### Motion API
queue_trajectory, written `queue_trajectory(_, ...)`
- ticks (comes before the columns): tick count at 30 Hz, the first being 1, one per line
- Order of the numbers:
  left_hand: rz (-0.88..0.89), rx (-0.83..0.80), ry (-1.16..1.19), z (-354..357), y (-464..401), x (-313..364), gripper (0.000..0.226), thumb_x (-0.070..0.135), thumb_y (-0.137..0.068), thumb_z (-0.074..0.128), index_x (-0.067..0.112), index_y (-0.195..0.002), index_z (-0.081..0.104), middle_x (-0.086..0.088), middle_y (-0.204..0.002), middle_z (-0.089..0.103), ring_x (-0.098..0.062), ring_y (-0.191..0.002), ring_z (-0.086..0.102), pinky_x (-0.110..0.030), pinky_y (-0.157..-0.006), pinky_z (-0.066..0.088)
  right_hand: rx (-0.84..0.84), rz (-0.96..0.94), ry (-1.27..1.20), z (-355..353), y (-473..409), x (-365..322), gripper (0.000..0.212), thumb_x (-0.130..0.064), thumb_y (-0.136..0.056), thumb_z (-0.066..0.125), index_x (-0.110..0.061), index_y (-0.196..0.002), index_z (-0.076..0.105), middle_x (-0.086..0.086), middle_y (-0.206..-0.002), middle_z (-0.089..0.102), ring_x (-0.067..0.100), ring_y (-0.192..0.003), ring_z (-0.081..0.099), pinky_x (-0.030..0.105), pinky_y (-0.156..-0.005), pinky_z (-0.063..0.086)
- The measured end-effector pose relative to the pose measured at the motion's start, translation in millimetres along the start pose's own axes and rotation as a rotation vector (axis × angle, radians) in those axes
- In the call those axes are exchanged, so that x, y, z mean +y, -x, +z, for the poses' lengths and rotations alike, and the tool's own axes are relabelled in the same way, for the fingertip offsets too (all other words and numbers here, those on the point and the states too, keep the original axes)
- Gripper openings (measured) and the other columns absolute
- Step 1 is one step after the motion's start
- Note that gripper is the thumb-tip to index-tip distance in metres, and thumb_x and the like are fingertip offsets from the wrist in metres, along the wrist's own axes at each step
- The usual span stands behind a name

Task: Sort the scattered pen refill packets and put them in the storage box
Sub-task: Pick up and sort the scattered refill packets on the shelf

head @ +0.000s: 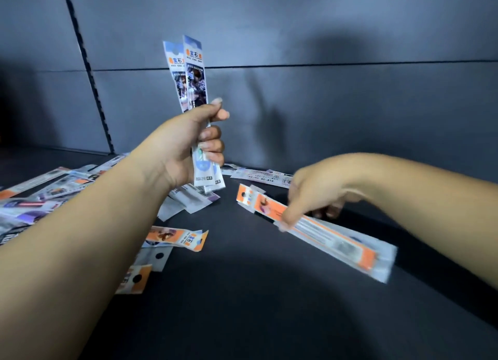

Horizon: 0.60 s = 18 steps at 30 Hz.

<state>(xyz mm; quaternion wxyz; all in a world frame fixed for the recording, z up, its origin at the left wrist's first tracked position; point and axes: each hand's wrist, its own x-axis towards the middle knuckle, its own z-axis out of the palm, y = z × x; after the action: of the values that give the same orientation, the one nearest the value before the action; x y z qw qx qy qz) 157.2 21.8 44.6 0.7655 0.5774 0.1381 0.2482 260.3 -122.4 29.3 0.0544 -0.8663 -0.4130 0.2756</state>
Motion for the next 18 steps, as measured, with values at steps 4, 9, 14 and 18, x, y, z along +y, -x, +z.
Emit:
queue_trajectory(4, 0.015, 0.008, 0.022, -1, -1, 1, 0.033, 0.033, -0.091, 0.047, 0.019, -0.061, 0.049, 0.007, -0.032, 0.024, -0.005, -0.029, 0.022, -0.01, -0.038, 0.019, 0.185, -0.049, 0.041, -25, 7, 18, 0.026, -0.028, -0.071, 0.073, -0.009, -0.063, 0.057, 0.003, -0.057, 0.042, 0.019, -0.061, 0.039, 0.025, -0.055, 0.03)
queue_trajectory(9, 0.015, 0.017, 0.003, -1, -2, 0, 0.032, 0.033, -0.091, 0.047, 0.019, -0.062, 0.049, 0.008, -0.032, 0.024, -0.005, -0.03, 0.022, -0.012, -0.039, 0.019, 0.271, -0.091, 0.008, -34, -29, 24, 0.022, -0.035, -0.072, 0.072, -0.014, -0.07, 0.065, -0.003, -0.067, 0.059, 0.017, -0.074, 0.052, 0.025, -0.065, 0.039)
queue_trajectory(14, 0.001, 0.022, -0.023, -1, -1, -2, 0.032, 0.033, -0.091, 0.047, 0.018, -0.062, 0.049, 0.007, -0.032, 0.024, -0.005, -0.03, 0.023, -0.013, -0.039, 0.019, 0.29, -0.085, 0.035, -24, -47, 19, 0.026, -0.029, -0.078, 0.069, -0.013, -0.095, 0.058, -0.006, -0.074, 0.052, 0.02, -0.085, 0.05, 0.022, -0.061, 0.037)
queue_trajectory(18, -0.017, 0.029, -0.044, -1, -1, -6, 0.031, 0.032, -0.091, 0.047, 0.018, -0.063, 0.049, 0.007, -0.033, 0.024, -0.005, -0.03, 0.023, -0.013, -0.039, 0.019, 0.178, 0.014, -0.143, -30, -48, 20, 0.031, -0.014, -0.075, 0.071, 0.001, -0.097, 0.056, 0.012, -0.085, 0.062, 0.031, -0.09, 0.06, 0.036, -0.088, 0.047)
